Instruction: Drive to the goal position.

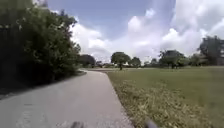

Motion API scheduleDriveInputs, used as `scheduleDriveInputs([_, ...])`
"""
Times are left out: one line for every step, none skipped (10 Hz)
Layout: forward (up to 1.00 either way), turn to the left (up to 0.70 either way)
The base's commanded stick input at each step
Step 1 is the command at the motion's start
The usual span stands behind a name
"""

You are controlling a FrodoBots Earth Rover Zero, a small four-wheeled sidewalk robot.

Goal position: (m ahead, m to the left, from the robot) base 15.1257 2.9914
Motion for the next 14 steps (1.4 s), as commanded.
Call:
scheduleDriveInputs([0.77, 0.0])
scheduleDriveInputs([0.76, 0.0])
scheduleDriveInputs([0.76, 0.19])
scheduleDriveInputs([0.76, 0.0])
scheduleDriveInputs([0.75, 0.0])
scheduleDriveInputs([0.74, 0.0])
scheduleDriveInputs([0.73, 0.37])
scheduleDriveInputs([0.72, 0.08])
scheduleDriveInputs([0.73, 0.03])
scheduleDriveInputs([0.74, 0.0])
scheduleDriveInputs([0.78, 0.0])
scheduleDriveInputs([0.82, 0.02])
scheduleDriveInputs([0.82, 0.07])
scheduleDriveInputs([0.82, 0.13])
